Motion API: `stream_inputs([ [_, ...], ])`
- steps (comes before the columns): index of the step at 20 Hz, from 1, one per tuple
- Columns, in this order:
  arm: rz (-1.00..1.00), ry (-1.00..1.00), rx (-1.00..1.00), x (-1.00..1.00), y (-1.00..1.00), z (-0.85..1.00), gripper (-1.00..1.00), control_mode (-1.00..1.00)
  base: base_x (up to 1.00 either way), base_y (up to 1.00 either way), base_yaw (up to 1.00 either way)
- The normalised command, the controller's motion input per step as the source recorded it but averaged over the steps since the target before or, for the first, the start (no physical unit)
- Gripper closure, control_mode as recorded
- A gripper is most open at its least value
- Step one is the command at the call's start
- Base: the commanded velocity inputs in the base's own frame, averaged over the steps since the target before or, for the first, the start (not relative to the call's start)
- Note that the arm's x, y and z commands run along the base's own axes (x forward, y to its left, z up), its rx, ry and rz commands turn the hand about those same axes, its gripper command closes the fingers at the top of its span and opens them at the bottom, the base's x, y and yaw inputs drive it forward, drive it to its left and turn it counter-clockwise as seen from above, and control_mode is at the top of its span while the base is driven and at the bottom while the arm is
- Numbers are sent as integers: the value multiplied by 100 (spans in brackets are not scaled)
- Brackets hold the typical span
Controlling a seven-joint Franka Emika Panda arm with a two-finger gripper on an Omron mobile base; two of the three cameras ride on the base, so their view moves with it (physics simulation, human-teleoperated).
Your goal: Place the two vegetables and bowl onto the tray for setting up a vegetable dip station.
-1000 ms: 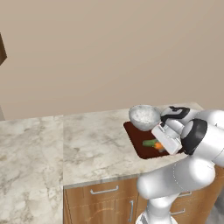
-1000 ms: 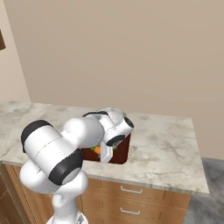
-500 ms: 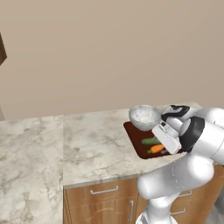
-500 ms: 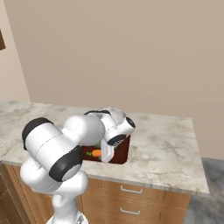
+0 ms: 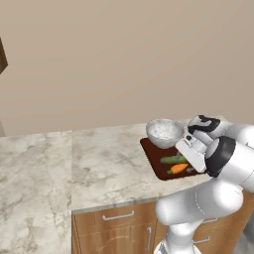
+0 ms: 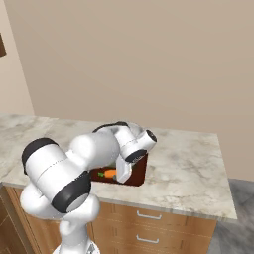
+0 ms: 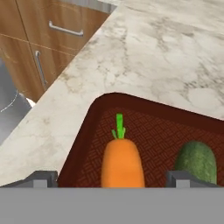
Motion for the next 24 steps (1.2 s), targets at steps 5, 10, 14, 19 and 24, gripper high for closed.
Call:
stream_inputs([
  [5, -3, 4, 0, -23, 0, 27, -100, -100, 0, 0, 0],
  [10, -15, 8, 0, -26, 0, 26, -100, -100, 0, 0, 0],
  [14, -26, 11, 0, -29, 1, 22, -100, -100, 0, 0, 0],
  [19, -36, 19, 0, -24, 8, 22, -100, -100, 0, 0, 0],
  [24, -34, 24, 0, -20, 9, 19, -100, -100, 0, 0, 0],
])
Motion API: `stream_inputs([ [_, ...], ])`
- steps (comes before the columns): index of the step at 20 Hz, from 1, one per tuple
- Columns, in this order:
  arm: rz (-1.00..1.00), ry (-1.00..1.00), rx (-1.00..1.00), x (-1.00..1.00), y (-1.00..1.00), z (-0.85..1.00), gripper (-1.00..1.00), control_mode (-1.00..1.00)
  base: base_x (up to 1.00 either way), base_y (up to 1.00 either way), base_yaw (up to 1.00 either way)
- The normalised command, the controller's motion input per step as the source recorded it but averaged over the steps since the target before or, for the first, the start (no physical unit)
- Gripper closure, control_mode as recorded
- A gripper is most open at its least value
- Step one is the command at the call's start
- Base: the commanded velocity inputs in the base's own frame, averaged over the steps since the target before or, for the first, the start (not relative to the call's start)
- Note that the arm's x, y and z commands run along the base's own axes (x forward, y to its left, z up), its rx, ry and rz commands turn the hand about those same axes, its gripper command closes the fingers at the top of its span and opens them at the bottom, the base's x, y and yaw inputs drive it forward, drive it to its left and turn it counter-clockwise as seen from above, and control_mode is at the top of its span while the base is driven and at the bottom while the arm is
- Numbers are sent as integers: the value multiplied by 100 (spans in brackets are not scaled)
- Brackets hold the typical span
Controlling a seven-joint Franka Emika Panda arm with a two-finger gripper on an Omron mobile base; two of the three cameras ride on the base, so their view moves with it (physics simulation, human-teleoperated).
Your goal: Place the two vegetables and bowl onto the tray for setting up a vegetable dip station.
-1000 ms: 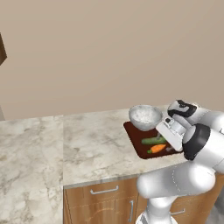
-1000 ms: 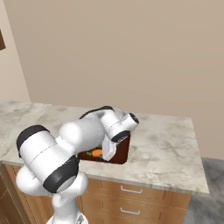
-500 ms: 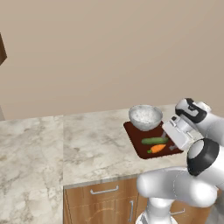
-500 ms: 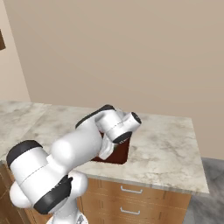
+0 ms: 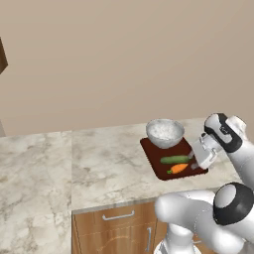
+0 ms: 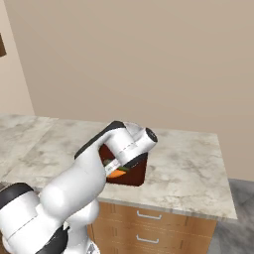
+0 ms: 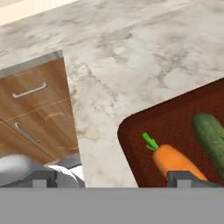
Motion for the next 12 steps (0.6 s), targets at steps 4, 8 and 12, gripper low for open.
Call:
stream_inputs([
  [4, -31, 26, 0, -18, 9, 22, -100, -100, 0, 0, 0],
  [8, -31, 27, 0, -17, 8, 21, -100, -100, 0, 0, 0],
  [12, -29, 31, 0, -15, 4, 23, -100, -100, 0, 0, 0],
])
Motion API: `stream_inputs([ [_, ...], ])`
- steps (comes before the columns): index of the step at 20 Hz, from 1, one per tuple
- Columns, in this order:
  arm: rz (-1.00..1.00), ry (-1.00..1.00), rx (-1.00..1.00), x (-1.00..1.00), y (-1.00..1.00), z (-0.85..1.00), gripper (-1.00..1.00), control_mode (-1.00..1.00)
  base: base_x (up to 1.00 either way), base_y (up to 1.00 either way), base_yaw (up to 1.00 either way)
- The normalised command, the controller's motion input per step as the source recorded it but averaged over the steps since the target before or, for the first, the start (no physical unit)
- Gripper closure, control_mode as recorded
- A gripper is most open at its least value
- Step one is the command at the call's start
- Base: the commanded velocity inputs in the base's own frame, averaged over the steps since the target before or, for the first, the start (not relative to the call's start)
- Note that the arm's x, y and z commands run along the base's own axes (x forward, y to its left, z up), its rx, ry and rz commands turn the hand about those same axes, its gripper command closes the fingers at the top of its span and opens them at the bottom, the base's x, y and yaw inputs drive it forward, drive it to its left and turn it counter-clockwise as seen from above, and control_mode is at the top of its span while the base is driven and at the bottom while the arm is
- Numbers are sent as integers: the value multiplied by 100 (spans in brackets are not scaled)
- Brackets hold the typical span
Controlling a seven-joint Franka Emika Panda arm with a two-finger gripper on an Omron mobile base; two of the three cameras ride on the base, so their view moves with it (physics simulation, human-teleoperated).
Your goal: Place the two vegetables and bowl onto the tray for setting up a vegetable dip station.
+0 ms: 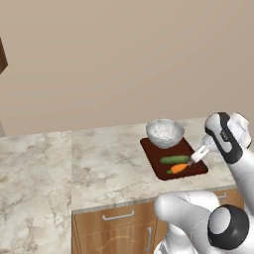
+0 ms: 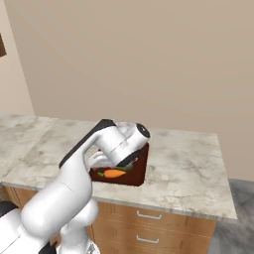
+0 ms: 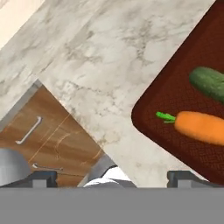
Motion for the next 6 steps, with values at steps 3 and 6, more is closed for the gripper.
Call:
stream_inputs([
  [3, -31, 32, 0, -21, 0, 22, -100, -100, 0, 0, 0],
  [6, -33, 28, 0, -26, 0, 18, -100, -100, 0, 0, 0],
])
